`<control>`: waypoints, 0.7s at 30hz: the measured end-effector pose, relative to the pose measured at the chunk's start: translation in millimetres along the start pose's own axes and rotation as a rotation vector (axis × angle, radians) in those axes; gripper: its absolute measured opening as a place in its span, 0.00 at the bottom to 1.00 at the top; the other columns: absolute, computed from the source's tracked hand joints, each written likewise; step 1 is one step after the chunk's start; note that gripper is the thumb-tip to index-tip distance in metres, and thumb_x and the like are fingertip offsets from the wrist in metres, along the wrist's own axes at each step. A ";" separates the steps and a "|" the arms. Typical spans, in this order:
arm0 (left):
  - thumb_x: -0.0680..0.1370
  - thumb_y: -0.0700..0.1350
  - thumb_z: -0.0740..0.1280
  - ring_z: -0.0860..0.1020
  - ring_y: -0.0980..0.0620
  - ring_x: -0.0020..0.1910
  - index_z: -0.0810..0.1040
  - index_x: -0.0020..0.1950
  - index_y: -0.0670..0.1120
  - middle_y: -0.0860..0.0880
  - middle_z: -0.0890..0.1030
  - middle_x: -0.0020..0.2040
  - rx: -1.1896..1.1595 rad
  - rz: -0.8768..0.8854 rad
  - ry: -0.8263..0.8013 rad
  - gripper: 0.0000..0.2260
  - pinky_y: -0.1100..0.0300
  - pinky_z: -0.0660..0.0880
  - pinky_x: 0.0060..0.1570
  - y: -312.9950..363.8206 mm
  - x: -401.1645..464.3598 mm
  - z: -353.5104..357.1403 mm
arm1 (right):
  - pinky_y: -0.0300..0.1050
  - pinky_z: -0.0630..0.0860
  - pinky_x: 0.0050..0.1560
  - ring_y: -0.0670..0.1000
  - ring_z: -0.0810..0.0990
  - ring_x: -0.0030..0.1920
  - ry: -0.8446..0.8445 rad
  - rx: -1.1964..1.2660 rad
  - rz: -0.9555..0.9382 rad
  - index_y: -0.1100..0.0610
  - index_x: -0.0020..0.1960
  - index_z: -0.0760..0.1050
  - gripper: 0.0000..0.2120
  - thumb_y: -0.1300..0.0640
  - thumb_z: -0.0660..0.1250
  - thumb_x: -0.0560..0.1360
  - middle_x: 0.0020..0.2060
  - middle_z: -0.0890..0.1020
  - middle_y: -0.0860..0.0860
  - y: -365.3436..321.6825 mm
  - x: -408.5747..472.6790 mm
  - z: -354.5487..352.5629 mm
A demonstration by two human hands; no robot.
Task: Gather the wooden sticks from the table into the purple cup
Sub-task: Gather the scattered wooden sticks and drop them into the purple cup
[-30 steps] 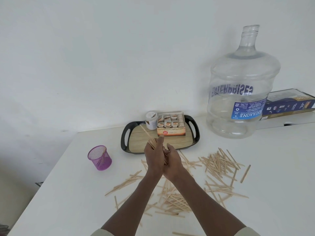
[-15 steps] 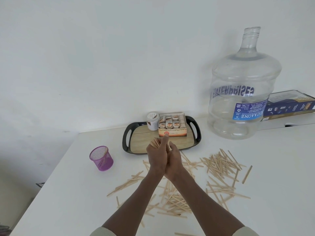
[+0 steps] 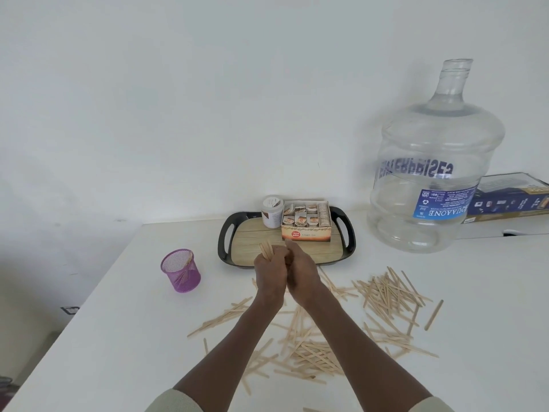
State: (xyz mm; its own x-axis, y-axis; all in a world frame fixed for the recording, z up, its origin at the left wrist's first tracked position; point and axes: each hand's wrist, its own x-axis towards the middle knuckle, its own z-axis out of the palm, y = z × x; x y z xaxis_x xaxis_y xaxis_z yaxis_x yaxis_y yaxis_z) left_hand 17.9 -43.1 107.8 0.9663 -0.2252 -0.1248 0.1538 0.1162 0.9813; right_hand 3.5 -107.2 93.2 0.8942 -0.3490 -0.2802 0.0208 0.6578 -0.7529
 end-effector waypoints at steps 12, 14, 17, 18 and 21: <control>0.76 0.40 0.65 0.63 0.53 0.26 0.66 0.29 0.43 0.50 0.67 0.23 0.573 0.177 0.092 0.17 0.60 0.60 0.27 -16.8 27.9 -64.5 | 0.31 0.77 0.48 0.42 0.84 0.44 -0.397 -1.348 -0.507 0.60 0.54 0.83 0.09 0.63 0.69 0.74 0.40 0.87 0.50 -30.3 4.1 51.2; 0.76 0.40 0.64 0.63 0.53 0.25 0.62 0.27 0.45 0.51 0.66 0.22 0.623 0.183 0.107 0.18 0.61 0.60 0.26 -19.3 30.0 -72.9 | 0.33 0.78 0.46 0.45 0.84 0.43 -0.417 -1.398 -0.535 0.61 0.49 0.83 0.06 0.65 0.69 0.73 0.39 0.86 0.51 -25.2 1.6 61.3; 0.75 0.40 0.62 0.66 0.51 0.25 0.63 0.27 0.46 0.51 0.68 0.23 0.640 0.180 0.116 0.17 0.58 0.63 0.27 -23.1 34.4 -86.6 | 0.41 0.79 0.45 0.49 0.83 0.42 -0.403 -1.498 -0.518 0.61 0.45 0.84 0.05 0.63 0.71 0.72 0.39 0.86 0.52 -15.2 4.1 75.6; 0.75 0.40 0.62 0.66 0.51 0.25 0.63 0.27 0.46 0.51 0.69 0.23 0.644 0.177 0.115 0.16 0.59 0.63 0.27 -24.3 36.4 -90.9 | 0.42 0.79 0.45 0.49 0.82 0.42 -0.400 -1.523 -0.517 0.60 0.44 0.84 0.05 0.64 0.71 0.71 0.39 0.85 0.52 -11.5 6.3 80.4; 0.73 0.39 0.63 0.62 0.55 0.23 0.61 0.27 0.46 0.53 0.66 0.22 0.657 0.195 0.120 0.17 0.63 0.59 0.25 -25.5 41.8 -103.0 | 0.45 0.81 0.44 0.50 0.82 0.40 -0.394 -1.602 -0.536 0.60 0.41 0.85 0.07 0.67 0.69 0.69 0.37 0.84 0.52 -0.3 12.4 93.9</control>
State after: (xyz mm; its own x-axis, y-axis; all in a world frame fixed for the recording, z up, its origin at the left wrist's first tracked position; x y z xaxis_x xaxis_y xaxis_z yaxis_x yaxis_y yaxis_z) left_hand 75.6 44.1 62.4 0.9855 -0.1468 0.0851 -0.1456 -0.4748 0.8680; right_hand 56.6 -49.0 145.8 0.9886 0.0420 0.1447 0.1180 -0.8128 -0.5705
